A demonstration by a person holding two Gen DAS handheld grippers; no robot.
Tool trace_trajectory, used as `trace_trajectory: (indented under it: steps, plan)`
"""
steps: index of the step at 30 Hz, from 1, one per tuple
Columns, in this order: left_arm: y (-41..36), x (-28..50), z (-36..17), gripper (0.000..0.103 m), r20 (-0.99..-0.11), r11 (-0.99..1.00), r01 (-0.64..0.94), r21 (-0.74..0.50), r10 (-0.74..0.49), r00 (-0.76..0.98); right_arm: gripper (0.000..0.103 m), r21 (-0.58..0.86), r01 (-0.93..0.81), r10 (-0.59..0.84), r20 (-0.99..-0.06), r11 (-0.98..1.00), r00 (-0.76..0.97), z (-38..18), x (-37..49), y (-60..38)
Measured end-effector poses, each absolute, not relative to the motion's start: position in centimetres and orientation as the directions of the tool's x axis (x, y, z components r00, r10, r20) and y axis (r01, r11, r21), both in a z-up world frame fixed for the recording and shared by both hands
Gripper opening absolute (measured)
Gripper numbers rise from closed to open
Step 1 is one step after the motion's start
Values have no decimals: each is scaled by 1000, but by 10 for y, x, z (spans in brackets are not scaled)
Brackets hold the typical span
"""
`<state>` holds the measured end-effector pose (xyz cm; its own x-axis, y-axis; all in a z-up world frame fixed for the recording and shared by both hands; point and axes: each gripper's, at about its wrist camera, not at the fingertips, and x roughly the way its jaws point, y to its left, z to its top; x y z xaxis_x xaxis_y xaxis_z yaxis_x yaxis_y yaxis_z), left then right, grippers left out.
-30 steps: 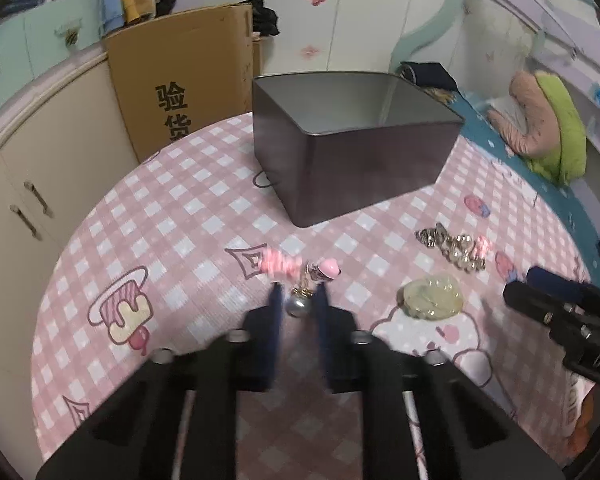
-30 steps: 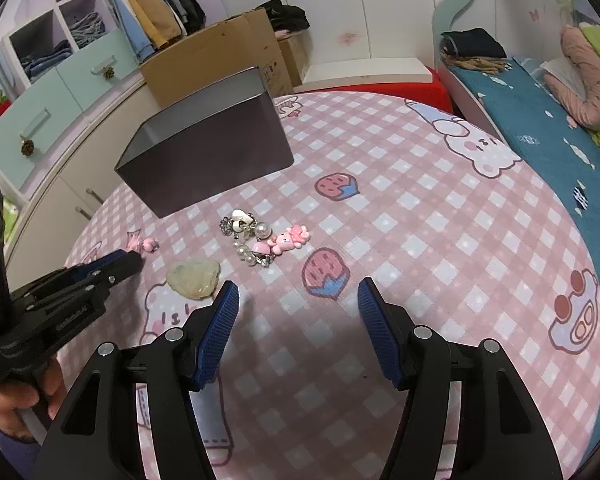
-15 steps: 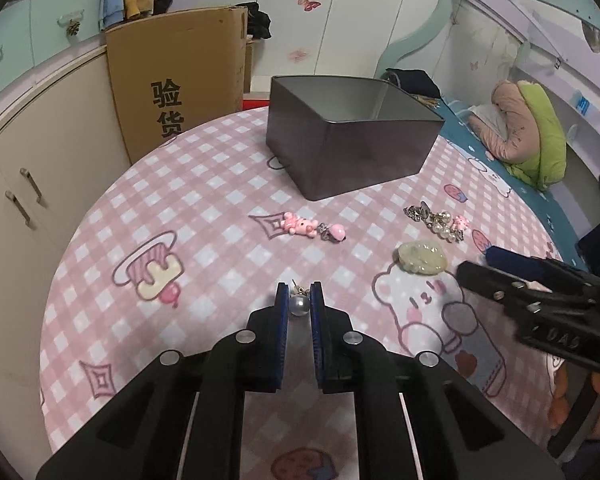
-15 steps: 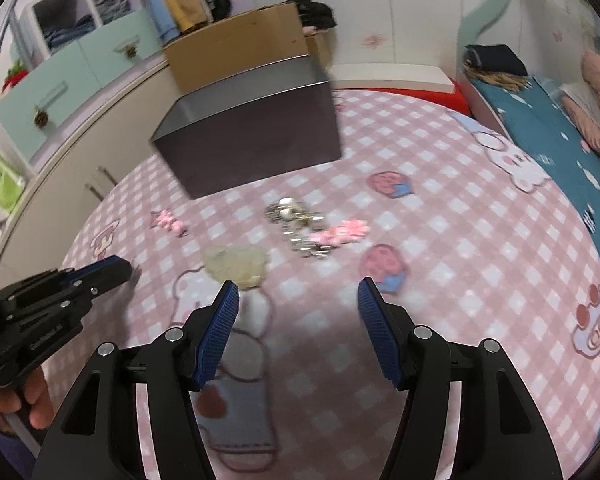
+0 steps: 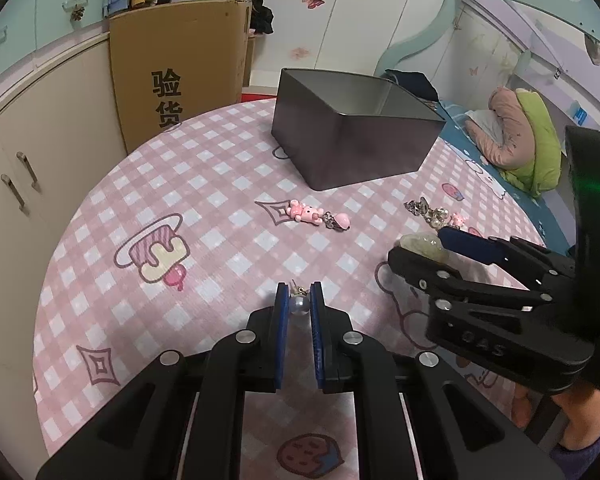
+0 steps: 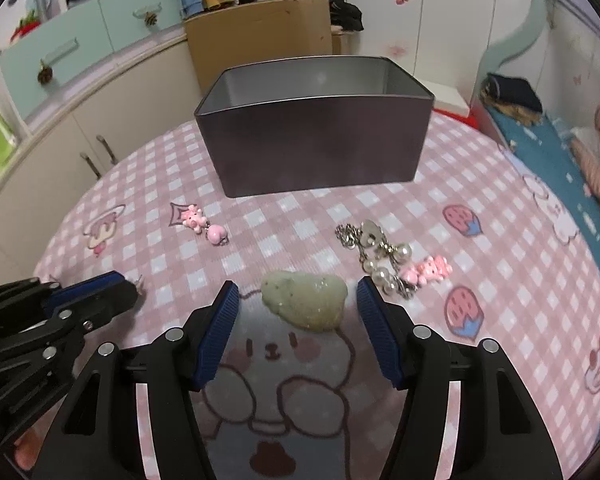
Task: Organize jewelry
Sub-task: 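Grasp the pale green jade pendant with the right gripper, then carry the pearl item with left while right carries jade pendant to box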
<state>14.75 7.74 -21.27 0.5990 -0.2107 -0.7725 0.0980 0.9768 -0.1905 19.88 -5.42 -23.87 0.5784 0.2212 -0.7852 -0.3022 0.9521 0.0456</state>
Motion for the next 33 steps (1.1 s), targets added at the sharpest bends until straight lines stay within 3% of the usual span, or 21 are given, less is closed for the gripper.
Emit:
trace_trajectory:
  steps: [1,16,33]
  plan:
    - [77,148,-212,9,-772,976,100,-193,-213,599,44,53,-303,228,-783,951,579,-239,199,-55]
    - [64,147,-189,9,-729,964,162,-210,-265,631,43,119,-288,275,-755,950,595,-222,184,-80]
    - [53,191,-107,9,-622,931,282,-230,-364,693,43,203,-295,353,-661,934,663,-152,225,-107]
